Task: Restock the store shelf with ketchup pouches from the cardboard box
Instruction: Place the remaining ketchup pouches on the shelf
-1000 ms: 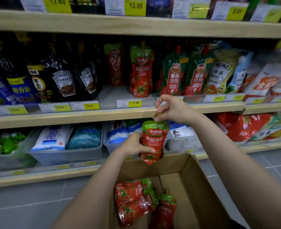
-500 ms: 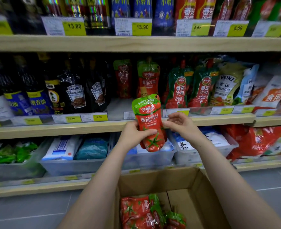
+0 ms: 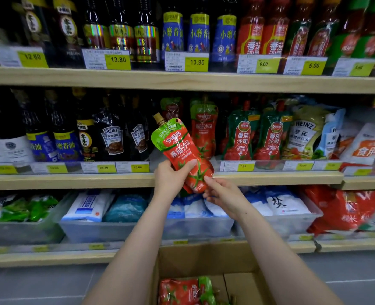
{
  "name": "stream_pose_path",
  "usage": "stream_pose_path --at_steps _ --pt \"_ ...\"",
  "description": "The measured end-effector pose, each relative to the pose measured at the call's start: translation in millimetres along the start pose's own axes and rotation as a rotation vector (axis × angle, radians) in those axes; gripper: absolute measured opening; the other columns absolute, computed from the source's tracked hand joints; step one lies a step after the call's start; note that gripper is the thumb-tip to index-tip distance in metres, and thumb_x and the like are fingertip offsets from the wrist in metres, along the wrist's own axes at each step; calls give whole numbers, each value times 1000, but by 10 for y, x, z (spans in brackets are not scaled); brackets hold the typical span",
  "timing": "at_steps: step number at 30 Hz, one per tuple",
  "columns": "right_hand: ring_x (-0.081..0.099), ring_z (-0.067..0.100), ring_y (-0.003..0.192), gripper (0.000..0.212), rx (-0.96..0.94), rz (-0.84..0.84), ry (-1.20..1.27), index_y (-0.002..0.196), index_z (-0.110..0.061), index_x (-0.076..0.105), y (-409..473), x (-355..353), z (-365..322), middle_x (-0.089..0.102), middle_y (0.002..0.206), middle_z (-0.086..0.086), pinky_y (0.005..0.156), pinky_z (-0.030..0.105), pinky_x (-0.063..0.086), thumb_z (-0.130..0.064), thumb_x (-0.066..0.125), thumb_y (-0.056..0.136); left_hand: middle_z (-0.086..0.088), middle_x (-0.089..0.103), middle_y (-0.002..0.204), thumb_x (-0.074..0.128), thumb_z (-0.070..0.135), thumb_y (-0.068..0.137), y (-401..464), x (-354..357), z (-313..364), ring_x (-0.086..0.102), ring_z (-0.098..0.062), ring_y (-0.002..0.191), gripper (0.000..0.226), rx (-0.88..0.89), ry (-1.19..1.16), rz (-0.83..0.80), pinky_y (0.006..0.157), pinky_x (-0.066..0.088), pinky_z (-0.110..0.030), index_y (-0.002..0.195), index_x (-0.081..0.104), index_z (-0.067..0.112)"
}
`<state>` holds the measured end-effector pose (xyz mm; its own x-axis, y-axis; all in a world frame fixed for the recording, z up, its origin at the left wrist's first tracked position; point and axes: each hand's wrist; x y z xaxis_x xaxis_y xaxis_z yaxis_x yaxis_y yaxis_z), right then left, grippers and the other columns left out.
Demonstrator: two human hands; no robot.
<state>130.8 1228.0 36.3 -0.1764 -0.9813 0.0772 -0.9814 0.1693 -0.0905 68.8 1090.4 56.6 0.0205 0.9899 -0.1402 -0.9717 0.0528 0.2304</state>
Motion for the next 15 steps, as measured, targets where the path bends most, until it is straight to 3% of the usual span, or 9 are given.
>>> stream_pose_path --at_steps 2,5,8,12,15 --pt "53 10 56 22 -10 12 64 71 -11 58 4 37 -6 55 59 3 62 20 43 -22 57 90 4 68 90 76 38 73 -13 14 3 66 -15 87 27 32 10 13 81 54 -36 90 62 23" --pt "50 6 51 17 -7 -17 177 75 -11 56 8 114 -5 56 55 -2 59 18 40 -19 57 90 3 67 97 77 44 69 -18 48 -37 64 -14 90 44 19 17 33 82 51 -34 101 58 19" --pt "51 4 56 6 -26 -42 331 84 -11 58 27 193 -1 60 73 1 56 13 43 -15 57 89 -2 65 107 75 47 71 5 42 -83 62 -18 97 59 -51 -51 63 88 51 -38 113 52 12" --pt "59 11 82 22 -65 -141 394 100 -12 64 33 251 -10 67 96 4 72 20 44 -21 60 80 -2 66 105 71 40 78 31 -43 -89 64 -18 98 39 -87 -131 23 92 51 -44 106 54 20" --pt "60 8 79 16 -60 -165 371 101 -14 63 21 259 -11 69 92 1 65 16 45 -18 54 88 -2 65 109 71 41 77 52 -85 -97 63 -18 100 44 -83 -124 -7 92 51 -45 112 53 19"
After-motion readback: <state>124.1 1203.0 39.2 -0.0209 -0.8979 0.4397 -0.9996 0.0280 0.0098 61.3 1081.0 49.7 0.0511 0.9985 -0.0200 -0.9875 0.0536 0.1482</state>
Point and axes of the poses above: each hand's wrist, its own y-axis towards the middle knuckle, its own x-axis out of the palm, z = x × y
